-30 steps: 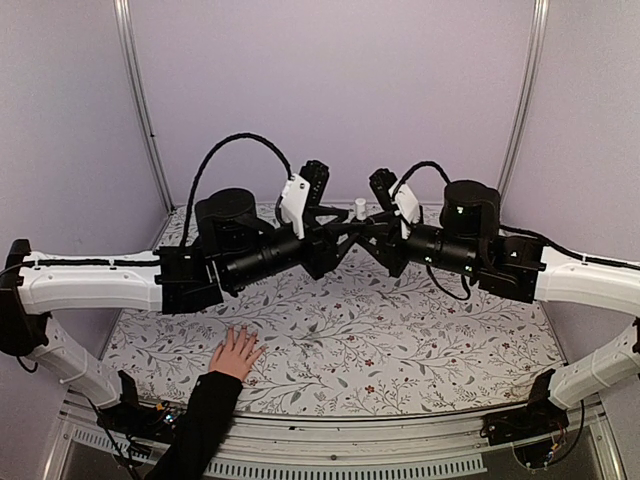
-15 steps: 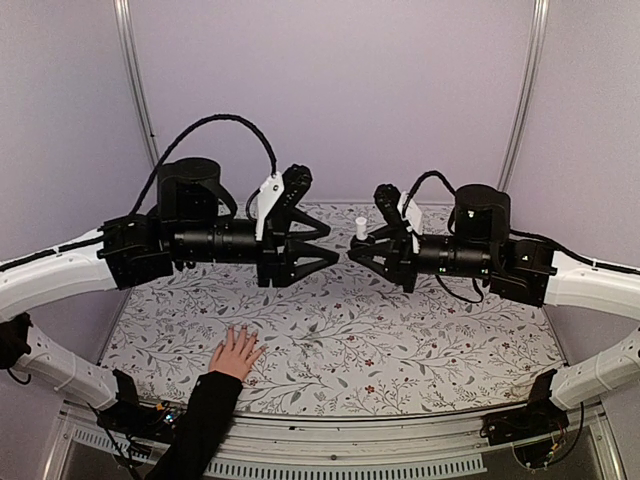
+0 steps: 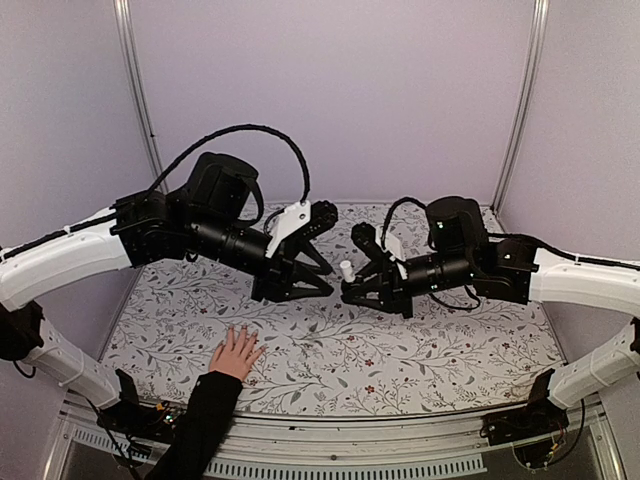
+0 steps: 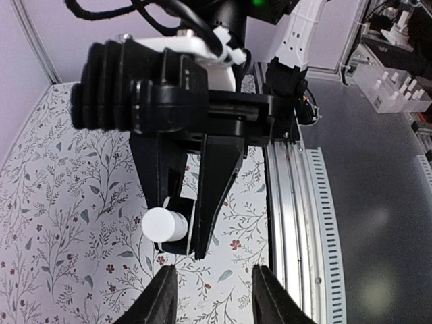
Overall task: Paint the nails
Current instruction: Remove the nail polish.
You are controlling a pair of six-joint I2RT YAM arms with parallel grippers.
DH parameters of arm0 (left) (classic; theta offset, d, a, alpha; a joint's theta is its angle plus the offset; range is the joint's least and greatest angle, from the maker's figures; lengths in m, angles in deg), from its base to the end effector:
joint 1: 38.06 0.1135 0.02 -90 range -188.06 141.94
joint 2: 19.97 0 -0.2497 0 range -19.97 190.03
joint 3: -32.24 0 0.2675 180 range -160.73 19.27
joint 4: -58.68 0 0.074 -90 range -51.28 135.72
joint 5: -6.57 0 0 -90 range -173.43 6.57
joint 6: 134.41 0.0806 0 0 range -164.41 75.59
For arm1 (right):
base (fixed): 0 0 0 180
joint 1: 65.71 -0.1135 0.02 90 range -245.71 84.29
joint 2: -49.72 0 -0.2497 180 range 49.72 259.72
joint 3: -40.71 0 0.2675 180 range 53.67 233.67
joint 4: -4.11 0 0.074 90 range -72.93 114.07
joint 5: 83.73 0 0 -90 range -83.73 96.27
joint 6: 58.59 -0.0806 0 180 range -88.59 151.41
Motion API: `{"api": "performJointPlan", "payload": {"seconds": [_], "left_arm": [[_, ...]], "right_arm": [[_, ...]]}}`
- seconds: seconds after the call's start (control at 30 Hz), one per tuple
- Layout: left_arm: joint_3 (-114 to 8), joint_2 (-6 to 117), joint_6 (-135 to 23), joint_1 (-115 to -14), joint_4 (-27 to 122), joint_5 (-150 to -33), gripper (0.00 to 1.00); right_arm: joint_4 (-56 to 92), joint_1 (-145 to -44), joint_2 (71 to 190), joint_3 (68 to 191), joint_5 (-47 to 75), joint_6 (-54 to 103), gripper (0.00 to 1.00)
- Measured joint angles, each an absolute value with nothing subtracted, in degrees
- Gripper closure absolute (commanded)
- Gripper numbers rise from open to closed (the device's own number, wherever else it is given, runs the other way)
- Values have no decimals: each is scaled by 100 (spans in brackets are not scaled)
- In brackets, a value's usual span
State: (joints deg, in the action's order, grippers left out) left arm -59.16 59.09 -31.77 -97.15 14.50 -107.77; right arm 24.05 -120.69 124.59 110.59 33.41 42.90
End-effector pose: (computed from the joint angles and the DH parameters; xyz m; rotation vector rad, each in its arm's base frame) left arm 0.1560 -0.3252 0.3381 1.5015 1.6269 -0.9177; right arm 0.1727 0.3106 0.2699 -1.3953 1.5503 0.9494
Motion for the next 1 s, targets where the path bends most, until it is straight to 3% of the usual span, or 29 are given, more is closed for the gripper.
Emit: {"api": "performJointPlan", "payload": {"seconds": [1.0], "left_arm": [[-6128,6336,-2960,-9713,1150,-10976,63]], "right_arm": [[2650,-12362,12654,11147,3389,4554,100]]}}
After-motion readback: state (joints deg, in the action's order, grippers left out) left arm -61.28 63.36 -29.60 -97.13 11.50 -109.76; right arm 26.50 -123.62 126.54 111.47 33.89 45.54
